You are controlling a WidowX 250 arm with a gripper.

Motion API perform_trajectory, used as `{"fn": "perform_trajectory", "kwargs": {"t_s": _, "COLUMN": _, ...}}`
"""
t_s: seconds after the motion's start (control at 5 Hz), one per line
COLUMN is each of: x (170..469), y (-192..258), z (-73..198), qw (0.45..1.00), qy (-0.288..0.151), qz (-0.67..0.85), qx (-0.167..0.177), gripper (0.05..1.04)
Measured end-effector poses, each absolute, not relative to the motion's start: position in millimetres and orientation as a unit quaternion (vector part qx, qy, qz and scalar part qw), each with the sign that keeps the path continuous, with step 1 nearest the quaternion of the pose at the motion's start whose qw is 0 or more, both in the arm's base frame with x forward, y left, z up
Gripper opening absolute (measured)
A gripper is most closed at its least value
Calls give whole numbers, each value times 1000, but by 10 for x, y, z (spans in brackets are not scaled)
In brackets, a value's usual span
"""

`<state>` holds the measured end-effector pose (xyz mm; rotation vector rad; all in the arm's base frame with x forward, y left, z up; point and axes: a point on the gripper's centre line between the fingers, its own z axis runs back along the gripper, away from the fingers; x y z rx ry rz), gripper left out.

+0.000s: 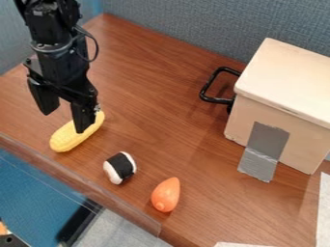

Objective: I was opening the drawer

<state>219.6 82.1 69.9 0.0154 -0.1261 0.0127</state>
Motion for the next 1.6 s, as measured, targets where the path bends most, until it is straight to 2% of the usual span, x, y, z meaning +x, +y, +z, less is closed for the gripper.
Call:
{"fn": "perform_trajectory", "kwargs": {"t_s": 0.2, "x": 2187, "y": 802, "z": 649, "qw": 999, "qy": -53, "qz": 11, "qx": 2, "gripper": 999}}
{"fn": "perform_trajectory", "kwargs": {"t_s": 0.6, "x": 2747, "y": 463, "z": 754, "qw": 995, "qy": -95, "qz": 8, "qx": -26, "gripper": 999}}
{"fn": "perform_trajectory", "kwargs": {"t_s": 1.0, "x": 3462, "y": 191, "z": 850, "qw": 990, "qy": -132, "qz": 33, "qx": -48, "gripper": 999}}
{"fn": "perform_trajectory", "kwargs": {"t_s": 1.4, "x": 4054, "y": 217, "z": 690, "qw": 987, "qy": -130, "qz": 68, "qx": -65, "gripper": 999}}
{"fn": "perform_trajectory", "kwargs": {"t_s": 1.6, "x": 4202, "y": 176, "z": 552, "qw": 986, "qy": -117, "qz": 85, "qx": -87, "gripper": 999}}
